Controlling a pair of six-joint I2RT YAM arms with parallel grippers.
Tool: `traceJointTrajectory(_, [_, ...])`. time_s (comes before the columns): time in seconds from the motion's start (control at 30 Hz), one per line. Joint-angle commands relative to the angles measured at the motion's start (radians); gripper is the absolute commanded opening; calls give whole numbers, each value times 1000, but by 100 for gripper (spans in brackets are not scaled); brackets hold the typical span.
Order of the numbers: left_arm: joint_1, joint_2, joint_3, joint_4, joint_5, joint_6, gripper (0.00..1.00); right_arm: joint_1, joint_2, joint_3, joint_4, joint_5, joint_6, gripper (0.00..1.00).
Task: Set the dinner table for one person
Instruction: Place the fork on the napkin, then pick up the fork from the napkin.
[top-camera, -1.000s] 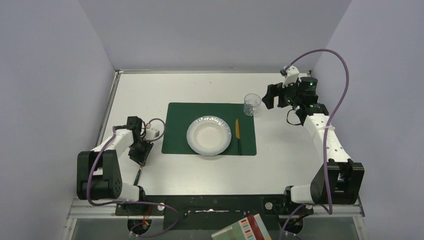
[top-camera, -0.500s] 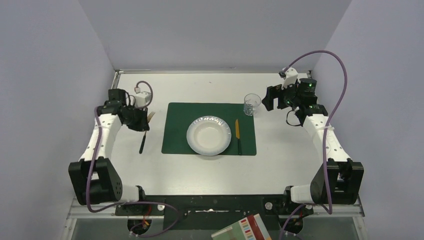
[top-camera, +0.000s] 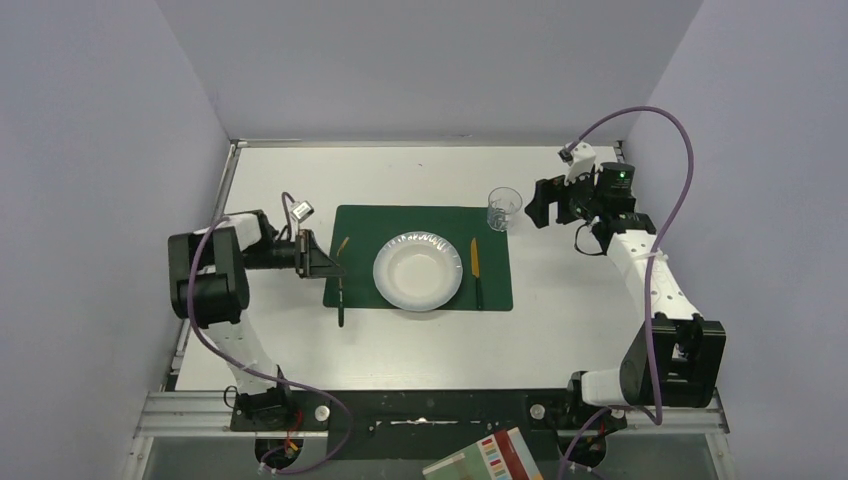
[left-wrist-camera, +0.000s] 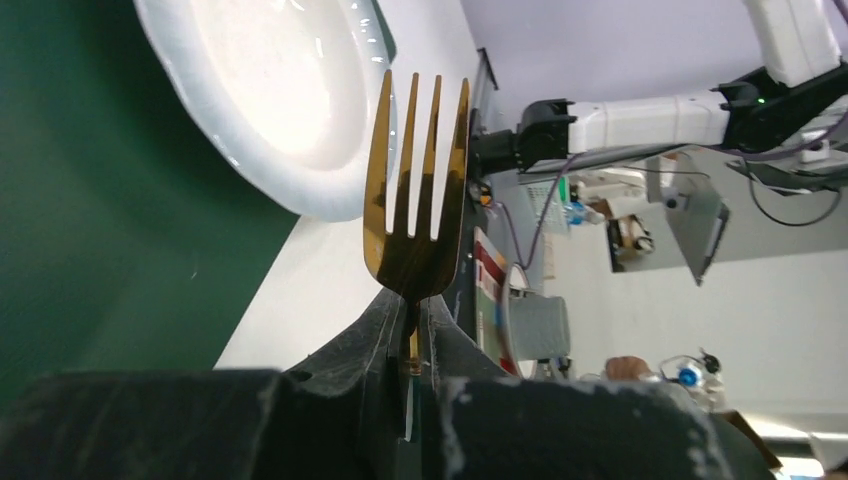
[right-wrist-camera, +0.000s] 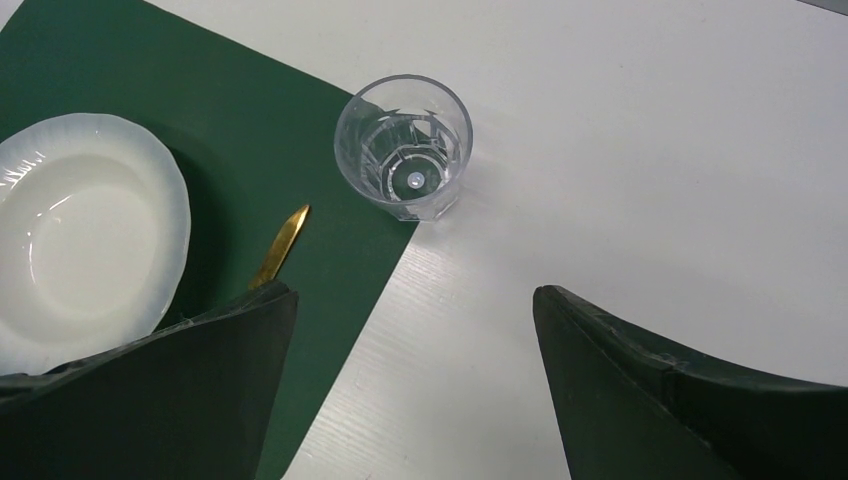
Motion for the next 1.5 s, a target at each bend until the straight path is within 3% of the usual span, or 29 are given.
traceJointTrajectory(0.0, [-59, 132, 89, -265, 251, 287, 0, -31, 6, 1, 61, -49, 0, 92])
traceJointTrajectory(0.37, [-133, 446, 338, -275, 246, 370, 0, -116, 18, -15, 80, -119, 32, 92])
traceJointTrajectory(0.57, [-173, 536, 437, -276, 245, 380, 3, -126, 28, -14, 79, -135, 32, 92])
traceJointTrajectory(0.6, [-174, 546, 450, -277, 243, 384, 11, -126, 29, -13, 77, -142, 31, 92])
traceJointTrajectory(0.63, [-172, 558, 468, -278, 236, 384, 41, -127, 30, -13, 76, -144, 28, 92])
traceJointTrajectory(0.67, [-168, 570, 492, -278, 225, 373, 79, -126, 32, -13, 72, -147, 26, 92])
traceJointTrajectory(0.7, [-164, 576, 520, -279, 208, 361, 89, -126, 33, -11, 69, -149, 23, 92])
traceJointTrajectory(0.87, [-120, 494, 672, -277, 98, 283, 91, -127, 38, -10, 60, -153, 13, 92])
traceJointTrajectory(0.93, [-106, 453, 753, -270, -21, 202, 91, -126, 41, -9, 59, -158, 13, 92])
traceJointTrajectory(1.03, [-93, 375, 736, -74, -293, -97, 91, -126, 40, -6, 60, -161, 23, 92])
traceJointTrajectory(1.17, [-81, 143, 469, 282, -611, -236, 91, -127, 41, -5, 64, -165, 32, 90])
traceJointTrajectory(1.2, [-84, 73, 385, 396, -720, -297, 91, -126, 44, -2, 64, -165, 34, 84])
traceJointTrajectory(1.23, [-89, 7, 309, 511, -839, -349, 91, -125, 46, 1, 60, -169, 32, 70])
traceJointTrajectory(1.3, [-102, -140, 181, 710, -1130, -401, 91, -117, 46, 14, 45, -164, 23, 23])
traceJointTrajectory(1.33, [-103, -204, 117, 813, -1243, -416, 91, -112, 44, 20, 40, -157, 21, 8])
traceJointTrajectory(1.37, [-97, -265, 59, 907, -1326, -423, 91, -107, 41, 23, 40, -148, 24, 3])
traceJointTrajectory(1.4, [-82, -316, -6, 1012, -1377, -434, 91, -103, 41, 26, 43, -138, 28, 6])
traceJointTrajectory(1.43, [-70, -369, -74, 1129, -1435, -477, 91, -98, 41, 26, 45, -131, 32, 20])
traceJointTrajectory(1.47, [-67, -410, -152, 1266, -1607, -552, 91, -95, 40, 25, 48, -121, 36, 40])
